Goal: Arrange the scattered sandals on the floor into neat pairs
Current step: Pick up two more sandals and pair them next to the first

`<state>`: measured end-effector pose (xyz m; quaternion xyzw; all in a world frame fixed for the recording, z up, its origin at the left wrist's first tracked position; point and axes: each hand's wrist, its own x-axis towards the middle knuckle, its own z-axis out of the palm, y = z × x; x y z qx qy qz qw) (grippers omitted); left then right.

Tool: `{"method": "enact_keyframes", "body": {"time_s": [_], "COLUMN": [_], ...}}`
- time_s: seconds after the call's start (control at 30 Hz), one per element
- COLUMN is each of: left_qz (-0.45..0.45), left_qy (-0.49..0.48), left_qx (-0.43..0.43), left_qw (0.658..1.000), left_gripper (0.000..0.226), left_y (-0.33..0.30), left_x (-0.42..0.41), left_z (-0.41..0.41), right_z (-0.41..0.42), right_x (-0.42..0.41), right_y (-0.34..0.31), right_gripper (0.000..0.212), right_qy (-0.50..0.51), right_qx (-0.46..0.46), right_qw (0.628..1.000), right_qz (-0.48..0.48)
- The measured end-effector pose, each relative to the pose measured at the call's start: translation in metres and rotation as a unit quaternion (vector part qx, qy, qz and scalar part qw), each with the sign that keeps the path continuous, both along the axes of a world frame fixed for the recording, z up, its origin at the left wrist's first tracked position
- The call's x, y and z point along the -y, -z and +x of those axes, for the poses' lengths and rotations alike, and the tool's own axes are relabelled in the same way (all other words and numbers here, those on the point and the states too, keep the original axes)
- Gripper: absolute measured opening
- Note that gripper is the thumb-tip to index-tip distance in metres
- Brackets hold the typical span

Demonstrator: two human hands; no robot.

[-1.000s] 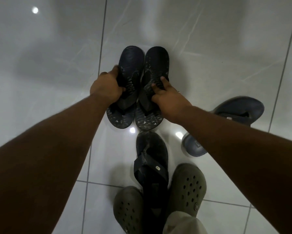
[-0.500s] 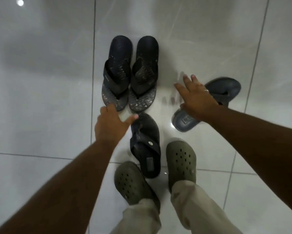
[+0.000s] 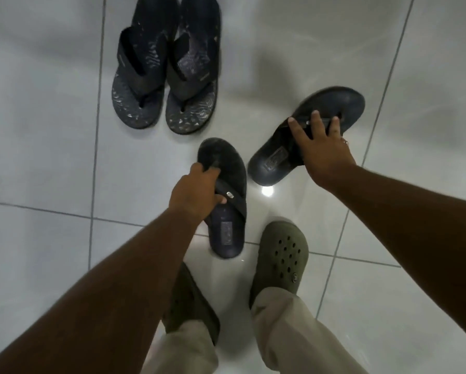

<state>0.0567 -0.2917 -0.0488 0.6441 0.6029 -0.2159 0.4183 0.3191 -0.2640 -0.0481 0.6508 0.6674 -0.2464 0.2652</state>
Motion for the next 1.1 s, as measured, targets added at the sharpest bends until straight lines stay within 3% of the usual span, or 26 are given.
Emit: {"method": "enact_keyframes", "body": {"time_s": [0.23, 0.5, 0.73, 0.9, 1.0, 1.1], "left_qz": [0.028, 0.064, 0.073, 0.095, 0.110, 0.125], "left_qy": [0.079, 0.015, -0.042, -0.023, -0.003, -0.021], "left_qx": [-0.002, -0.027, -0.041, -0.010, -0.003, -0.015], "left_qw": [0.996, 0.997, 0.996, 0.995, 0.994, 0.992], "left_gripper": [0.061, 0.061, 0.051, 0.057, 0.054, 0.048], "left_y": [0.010, 0.012, 0.009, 0.008, 0.013, 0.017], "left_x": [0.004, 0.034, 0.044, 0.024, -0.002, -0.025], "left_z": [0.053, 0.069, 0.062, 0.086, 0.101, 0.109], "right_z": [0.059, 0.064, 0.037, 0.034, 0.057, 0.077], "right_x": [0.018, -0.048, -0.091, -0.066, -0.027, 0.006], "right_y": [0.011, 0.029, 0.013, 0.000, 0.001, 0.005], "right_gripper": [0.100, 0.097, 0.042, 0.038, 0.025, 0.026], "right_qy": [-0.004, 0.068, 0.144, 0.226, 0.200, 0.206], "right_qx": [-0.023, -0.009, -0.053, -0.111, -0.074, -0.055], "right_qw": [1.000, 0.998, 0.987, 0.967, 0.977, 0.976], "right_qz": [0.017, 0.014, 0.052, 0.043, 0.030, 0.039]}}
